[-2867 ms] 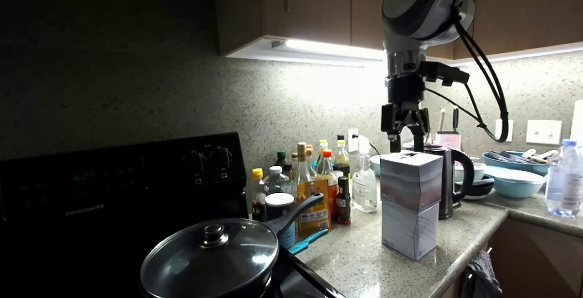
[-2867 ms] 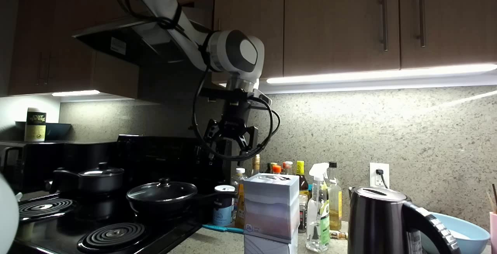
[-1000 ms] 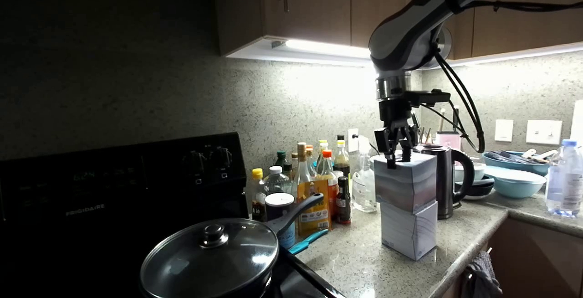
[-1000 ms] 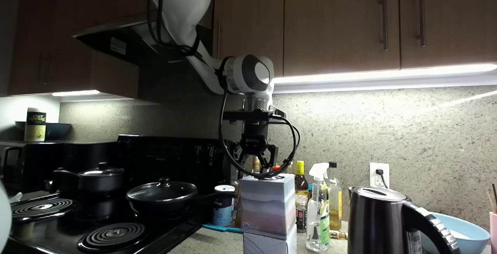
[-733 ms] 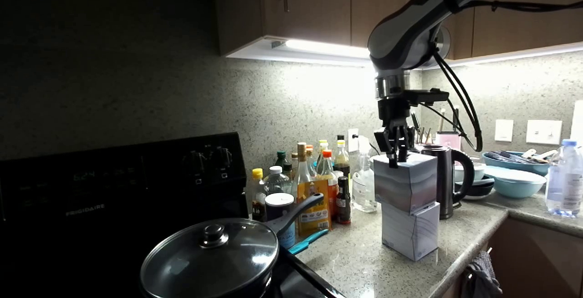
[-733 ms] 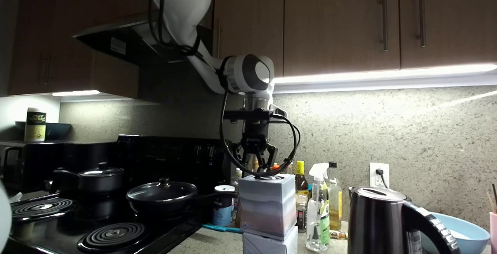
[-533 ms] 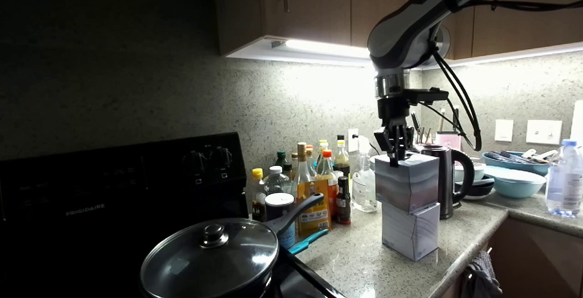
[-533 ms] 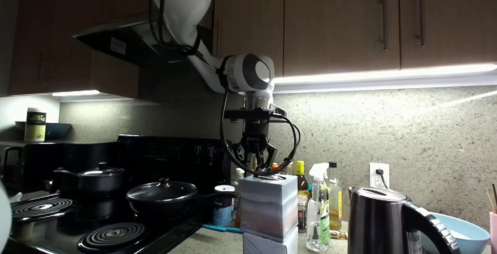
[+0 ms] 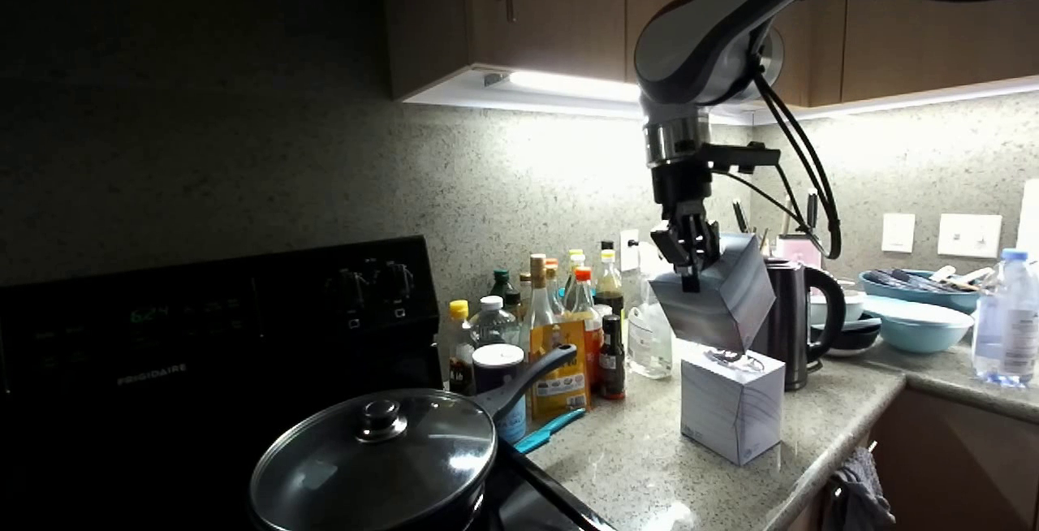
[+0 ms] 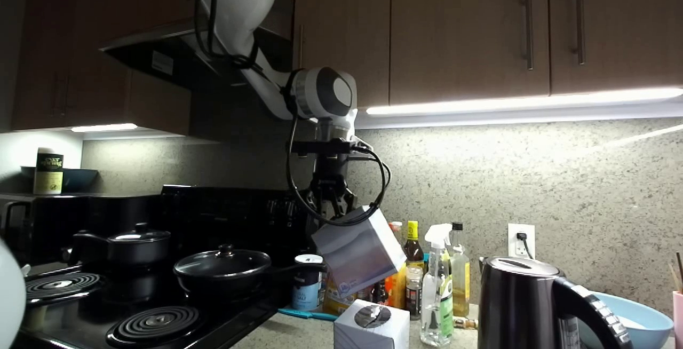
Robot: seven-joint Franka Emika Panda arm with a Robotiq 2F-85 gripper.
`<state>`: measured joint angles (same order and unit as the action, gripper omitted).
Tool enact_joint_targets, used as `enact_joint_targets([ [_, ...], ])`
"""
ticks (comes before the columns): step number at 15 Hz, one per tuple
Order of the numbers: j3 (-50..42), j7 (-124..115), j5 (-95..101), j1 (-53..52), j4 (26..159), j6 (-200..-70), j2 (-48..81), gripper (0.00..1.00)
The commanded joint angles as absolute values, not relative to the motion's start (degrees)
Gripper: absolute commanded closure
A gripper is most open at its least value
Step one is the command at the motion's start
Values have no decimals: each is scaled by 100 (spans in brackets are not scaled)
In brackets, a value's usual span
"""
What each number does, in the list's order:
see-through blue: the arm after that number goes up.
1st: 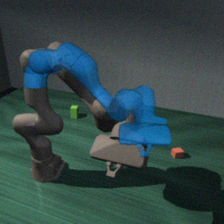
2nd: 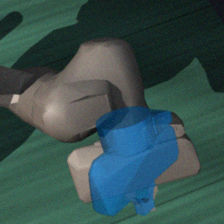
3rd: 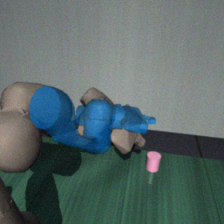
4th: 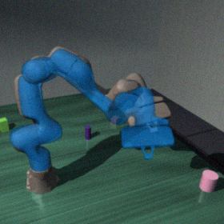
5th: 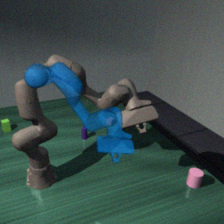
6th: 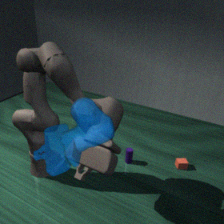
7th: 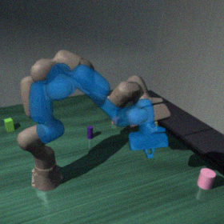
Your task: Unstack the tissue boxes then stack them up again.
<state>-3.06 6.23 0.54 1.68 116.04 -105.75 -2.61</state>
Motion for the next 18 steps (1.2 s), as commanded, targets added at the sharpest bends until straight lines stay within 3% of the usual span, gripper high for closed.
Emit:
enact_joint_targets([
  [1,-2,667,136,-77,11527,-10032,-540,98],
  [12,207,2450,-1327,-467,11190,-8389,-285,96],
  [18,254,2264,-1197,-458,11270,-8544,-308,96],
])
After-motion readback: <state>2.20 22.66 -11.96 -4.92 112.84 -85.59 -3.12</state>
